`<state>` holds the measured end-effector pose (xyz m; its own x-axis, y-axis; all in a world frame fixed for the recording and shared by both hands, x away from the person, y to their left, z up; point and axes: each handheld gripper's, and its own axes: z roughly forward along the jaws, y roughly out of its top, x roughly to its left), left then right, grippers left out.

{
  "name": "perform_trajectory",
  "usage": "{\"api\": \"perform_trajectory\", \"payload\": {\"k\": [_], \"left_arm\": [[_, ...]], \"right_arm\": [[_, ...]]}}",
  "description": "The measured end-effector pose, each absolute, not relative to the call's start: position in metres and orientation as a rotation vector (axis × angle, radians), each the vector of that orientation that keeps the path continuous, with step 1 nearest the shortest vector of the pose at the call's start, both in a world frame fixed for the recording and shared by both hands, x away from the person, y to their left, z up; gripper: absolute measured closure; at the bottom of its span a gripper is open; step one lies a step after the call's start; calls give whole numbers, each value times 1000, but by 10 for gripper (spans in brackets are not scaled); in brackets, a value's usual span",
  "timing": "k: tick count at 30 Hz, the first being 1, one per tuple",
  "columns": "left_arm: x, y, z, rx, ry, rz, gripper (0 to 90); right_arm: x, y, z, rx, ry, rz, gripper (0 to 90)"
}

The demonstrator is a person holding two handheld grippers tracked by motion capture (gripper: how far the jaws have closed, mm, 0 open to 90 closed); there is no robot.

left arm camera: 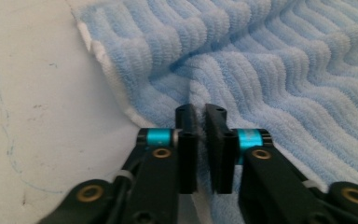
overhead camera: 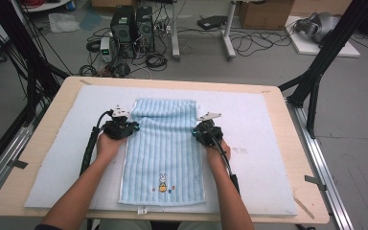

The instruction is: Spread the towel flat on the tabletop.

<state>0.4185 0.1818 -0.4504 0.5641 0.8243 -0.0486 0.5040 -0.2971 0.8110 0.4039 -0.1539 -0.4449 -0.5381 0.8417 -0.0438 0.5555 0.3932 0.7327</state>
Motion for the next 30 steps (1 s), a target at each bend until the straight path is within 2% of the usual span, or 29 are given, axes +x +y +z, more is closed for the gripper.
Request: {"api": "perform_trajectory", "payload": {"k": [1, 3, 6, 11, 15, 17, 21, 25, 30], "left_arm": [[418, 184, -450, 1961, 1074, 462, 643], [414, 189, -450, 1930, 1084, 427, 546], [403, 195, -450, 1900, 1061, 398, 479], [381, 201, -445, 1866, 991, 369, 385], [357, 202, -447, 1846, 976, 396, 302], [344, 203, -449, 1843, 980, 399, 265], [322, 210, -448, 1810, 984, 396, 281], [303, 215, -448, 1790, 976, 392, 355], [281, 215, -446, 1791, 949, 352, 437]], "right_arm": [[403, -155, -445, 1210, 2245, 965, 759], [400, -159, -442, 1232, 2250, 995, 652], [393, -163, -434, 1238, 2245, 1024, 496], [369, -171, -426, 1204, 2230, 1058, 425], [348, -185, -427, 1191, 2212, 1101, 367], [335, -192, -427, 1197, 2212, 1117, 374], [309, -198, -431, 1151, 2253, 1118, 444], [287, -198, -435, 1132, 2289, 1114, 517], [266, -198, -430, 1102, 2316, 1115, 549]]}}
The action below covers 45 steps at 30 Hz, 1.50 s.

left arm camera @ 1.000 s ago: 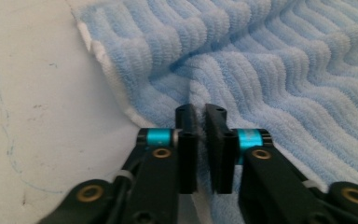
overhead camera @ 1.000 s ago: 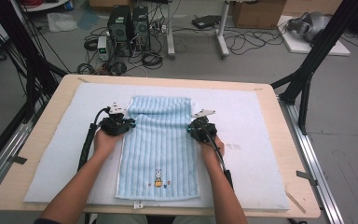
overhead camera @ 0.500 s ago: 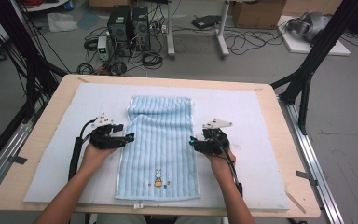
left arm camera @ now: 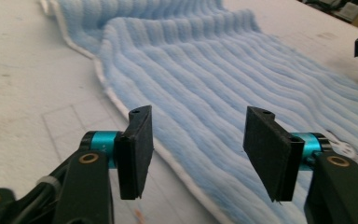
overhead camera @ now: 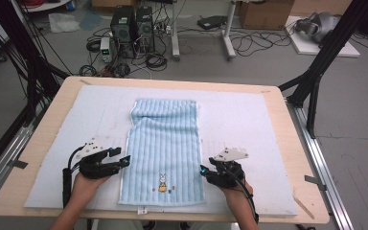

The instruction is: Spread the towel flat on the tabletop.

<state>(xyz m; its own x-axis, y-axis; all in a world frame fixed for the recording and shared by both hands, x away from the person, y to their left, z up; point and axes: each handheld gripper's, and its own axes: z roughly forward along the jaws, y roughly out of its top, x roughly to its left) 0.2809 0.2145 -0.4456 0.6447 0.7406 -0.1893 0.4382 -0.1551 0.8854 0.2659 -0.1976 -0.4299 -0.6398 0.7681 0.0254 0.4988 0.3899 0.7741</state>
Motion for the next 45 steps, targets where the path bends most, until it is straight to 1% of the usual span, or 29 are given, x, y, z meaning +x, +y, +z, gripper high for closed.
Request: {"api": "perform_trajectory", "payload": {"k": [1, 3, 7, 11, 12, 15, 18, 19, 21, 22, 24, 31, 45], "left_arm": [[277, 213, -445, 1798, 942, 344, 447], [265, 210, -445, 1819, 939, 326, 500], [252, 207, -448, 1873, 934, 330, 548], [248, 210, -450, 1899, 944, 314, 578], [248, 210, -451, 1904, 947, 306, 582], [249, 207, -451, 1934, 934, 294, 618], [249, 199, -453, 2011, 907, 303, 644], [248, 197, -452, 2028, 896, 331, 667], [247, 197, -452, 2037, 884, 335, 746], [246, 197, -452, 2046, 872, 320, 831], [244, 197, -452, 2054, 855, 320, 865], [235, 207, -452, 2041, 849, 245, 867], [198, 223, -451, 2081, 765, 161, 861]], "right_arm": [[261, -197, -429, 1094, 2321, 1117, 553], [254, -196, -429, 1081, 2346, 1116, 565], [246, -190, -435, 1034, 2415, 1107, 586], [248, -183, -441, 1020, 2452, 1126, 621], [250, -181, -442, 1017, 2461, 1123, 654], [251, -177, -444, 987, 2484, 1076, 712], [252, -178, -444, 981, 2496, 1078, 811], [251, -178, -444, 990, 2498, 1082, 833], [250, -178, -443, 984, 2510, 1081, 852], [249, -179, -443, 977, 2518, 1078, 855], [246, -180, -442, 981, 2534, 1085, 856], [236, -181, -441, 956, 2593, 1105, 855], [199, -181, -439, 844, 2733, 1126, 860]]}}
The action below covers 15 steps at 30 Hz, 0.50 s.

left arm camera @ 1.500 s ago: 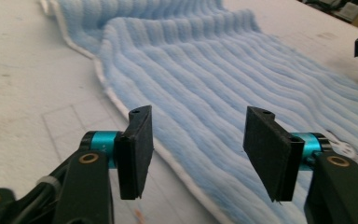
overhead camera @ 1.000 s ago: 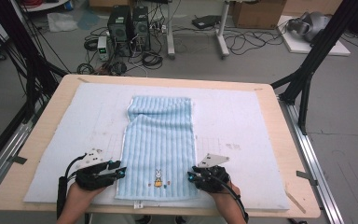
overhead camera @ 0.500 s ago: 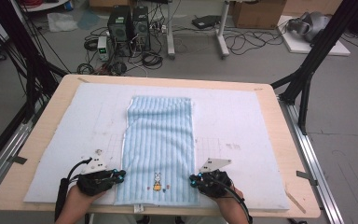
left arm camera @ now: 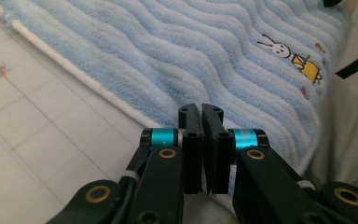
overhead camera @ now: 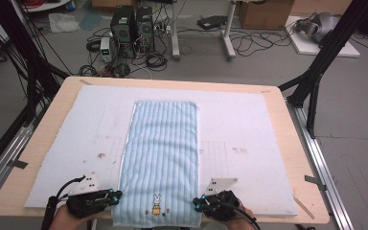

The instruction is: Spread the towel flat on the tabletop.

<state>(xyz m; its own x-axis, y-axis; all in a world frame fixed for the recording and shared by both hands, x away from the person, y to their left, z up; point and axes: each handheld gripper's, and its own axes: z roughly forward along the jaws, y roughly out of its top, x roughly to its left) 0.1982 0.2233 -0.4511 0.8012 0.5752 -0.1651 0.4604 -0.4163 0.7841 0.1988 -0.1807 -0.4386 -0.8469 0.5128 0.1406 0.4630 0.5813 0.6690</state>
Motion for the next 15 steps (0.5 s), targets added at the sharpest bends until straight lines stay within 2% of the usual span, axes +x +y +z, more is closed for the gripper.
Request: {"api": "perform_trajectory", "payload": {"k": [1, 3, 4, 5, 8, 11, 15], "left_arm": [[196, 224, -451, 2079, 763, 153, 856], [194, 226, -450, 2063, 770, 144, 790], [194, 228, -448, 2046, 790, 154, 694], [195, 230, -447, 2025, 802, 168, 618], [202, 237, -442, 1940, 846, 219, 533], [213, 243, -436, 1878, 861, 251, 520], [241, 251, -429, 1835, 882, 271, 512]], "right_arm": [[196, -180, -438, 839, 2743, 1126, 860], [191, -180, -437, 828, 2753, 1119, 858], [190, -181, -436, 824, 2750, 1125, 843], [191, -182, -435, 834, 2740, 1142, 792], [198, -185, -429, 911, 2661, 1218, 683], [209, -185, -426, 962, 2579, 1228, 619], [227, -181, -428, 1008, 2502, 1224, 603]]}}
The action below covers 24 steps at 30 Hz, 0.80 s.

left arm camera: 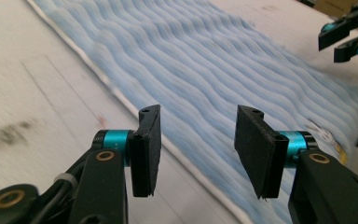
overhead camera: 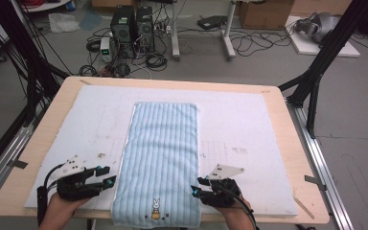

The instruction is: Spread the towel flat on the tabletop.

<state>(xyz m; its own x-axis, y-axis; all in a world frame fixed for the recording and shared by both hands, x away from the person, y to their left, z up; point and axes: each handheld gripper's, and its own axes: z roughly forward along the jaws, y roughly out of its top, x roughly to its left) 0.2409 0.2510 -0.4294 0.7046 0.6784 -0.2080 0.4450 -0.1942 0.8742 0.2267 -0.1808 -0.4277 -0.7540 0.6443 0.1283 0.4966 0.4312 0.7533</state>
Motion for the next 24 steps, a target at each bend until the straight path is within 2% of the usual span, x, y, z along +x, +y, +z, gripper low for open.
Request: {"api": "perform_trajectory", "payload": {"k": [7, 12, 15, 20, 24], "left_arm": [[275, 252, -420, 1777, 897, 295, 505], [289, 249, -425, 1765, 931, 292, 487], [295, 248, -428, 1777, 943, 289, 483], [302, 246, -429, 1784, 949, 288, 486], [306, 242, -428, 1788, 945, 285, 490]], "right_arm": [[256, -172, -427, 1039, 2468, 1169, 595], [271, -163, -428, 1017, 2486, 1154, 624], [280, -154, -433, 1004, 2525, 1137, 689], [279, -149, -440, 947, 2586, 1076, 866], [274, -154, -439, 888, 2638, 1070, 880]]}}
